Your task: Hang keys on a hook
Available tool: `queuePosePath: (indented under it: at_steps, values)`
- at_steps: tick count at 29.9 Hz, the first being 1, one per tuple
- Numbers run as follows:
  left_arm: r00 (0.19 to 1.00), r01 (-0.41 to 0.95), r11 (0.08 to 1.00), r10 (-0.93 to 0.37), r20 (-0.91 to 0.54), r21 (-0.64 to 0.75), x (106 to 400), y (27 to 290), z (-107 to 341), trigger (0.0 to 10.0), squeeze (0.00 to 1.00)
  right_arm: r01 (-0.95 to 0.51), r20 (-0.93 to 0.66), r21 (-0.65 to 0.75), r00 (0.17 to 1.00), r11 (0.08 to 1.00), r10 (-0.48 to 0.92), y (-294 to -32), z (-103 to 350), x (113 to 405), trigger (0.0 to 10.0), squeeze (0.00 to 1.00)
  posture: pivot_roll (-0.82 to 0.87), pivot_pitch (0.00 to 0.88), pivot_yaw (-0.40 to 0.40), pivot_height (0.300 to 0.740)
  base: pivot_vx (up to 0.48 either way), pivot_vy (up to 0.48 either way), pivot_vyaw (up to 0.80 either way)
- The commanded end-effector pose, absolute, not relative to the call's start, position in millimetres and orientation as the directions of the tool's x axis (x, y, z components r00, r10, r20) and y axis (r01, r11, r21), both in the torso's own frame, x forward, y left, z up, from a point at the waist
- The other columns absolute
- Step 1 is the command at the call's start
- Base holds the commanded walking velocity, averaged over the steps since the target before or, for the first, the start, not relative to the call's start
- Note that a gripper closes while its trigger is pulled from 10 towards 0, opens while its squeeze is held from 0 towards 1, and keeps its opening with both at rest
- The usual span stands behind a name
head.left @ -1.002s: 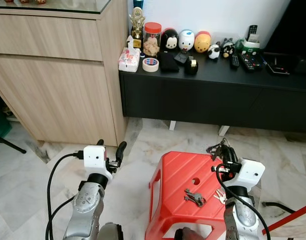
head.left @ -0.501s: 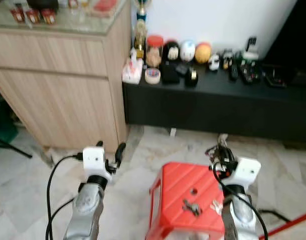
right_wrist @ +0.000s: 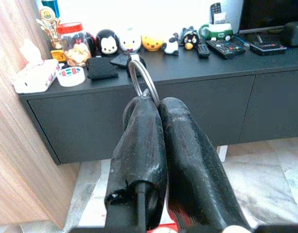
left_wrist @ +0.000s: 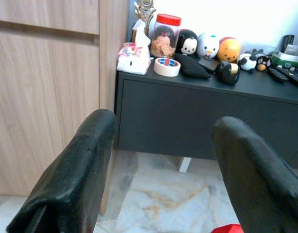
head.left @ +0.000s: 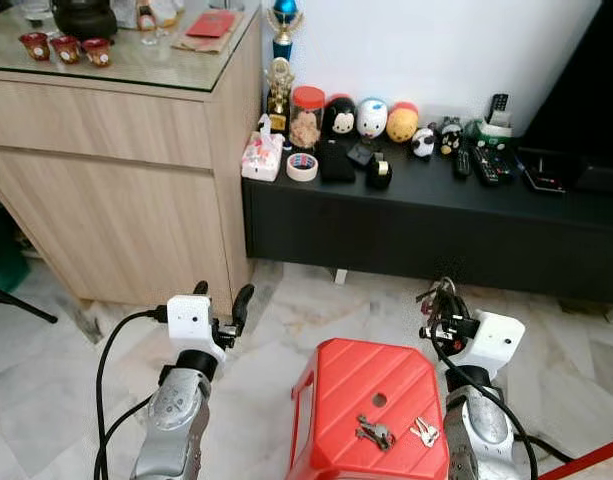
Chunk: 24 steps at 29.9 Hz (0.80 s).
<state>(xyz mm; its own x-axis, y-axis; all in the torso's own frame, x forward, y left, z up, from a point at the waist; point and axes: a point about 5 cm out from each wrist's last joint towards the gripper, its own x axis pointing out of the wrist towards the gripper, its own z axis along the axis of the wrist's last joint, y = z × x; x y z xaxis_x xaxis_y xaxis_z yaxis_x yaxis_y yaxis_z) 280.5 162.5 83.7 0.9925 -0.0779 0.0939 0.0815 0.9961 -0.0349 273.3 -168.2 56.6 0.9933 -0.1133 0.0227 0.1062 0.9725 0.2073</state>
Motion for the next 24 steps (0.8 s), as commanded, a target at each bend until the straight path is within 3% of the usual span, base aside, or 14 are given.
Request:
queuePosePath:
  at_steps: [1, 24]
  values:
    - [0.992, 0.098, 0.994, -0.094, 0.081, -0.041, 279.8, 158.1, 79.9, 10.0, 0.00, 0.123, 0.014, 0.217, 0.992, 0.968, -0.129, -171.9, 56.0, 271.9, 10.0, 0.00, 0.04, 0.000, -0.123, 0.740, 0.000, 0.000, 0.00]
    - [0.989, 0.136, 0.989, -0.132, 0.072, -0.050, 278.7, 154.3, 77.1, 10.0, 0.00, 0.113, -0.001, 0.238, 0.993, 0.965, -0.116, -173.4, 53.9, 271.3, 10.0, 0.00, 0.04, 0.000, -0.107, 0.740, 0.000, 0.000, 0.00]
